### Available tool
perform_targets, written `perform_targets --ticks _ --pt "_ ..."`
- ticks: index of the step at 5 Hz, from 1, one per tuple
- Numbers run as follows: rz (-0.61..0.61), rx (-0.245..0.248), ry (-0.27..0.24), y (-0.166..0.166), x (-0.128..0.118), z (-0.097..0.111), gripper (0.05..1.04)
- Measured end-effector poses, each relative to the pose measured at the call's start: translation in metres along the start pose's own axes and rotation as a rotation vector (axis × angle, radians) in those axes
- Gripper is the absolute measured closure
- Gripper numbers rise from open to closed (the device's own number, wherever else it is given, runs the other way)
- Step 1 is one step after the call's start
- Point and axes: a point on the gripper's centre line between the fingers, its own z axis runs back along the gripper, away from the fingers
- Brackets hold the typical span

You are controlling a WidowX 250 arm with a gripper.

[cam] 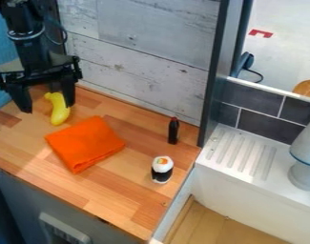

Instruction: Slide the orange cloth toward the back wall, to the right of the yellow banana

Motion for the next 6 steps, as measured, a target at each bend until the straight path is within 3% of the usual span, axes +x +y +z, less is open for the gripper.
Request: perform_targets --ticks 1,3,4,5,6 --pt "-0.005 0.011 0.026 0.001 -0.003 -0.008 0.083" --pt "-0.273 0.004 0.067 0.002 0.002 -0.051 0.083" --pt "-0.501 -0.032 0.042 -0.005 0.016 -0.068 0.083" --pt "-0.591 -0.004 0.005 -0.012 0.024 -0.080 0.083" --pt "-0.608 0.037 -0.029 -0.020 0.027 -0.085 0.083"
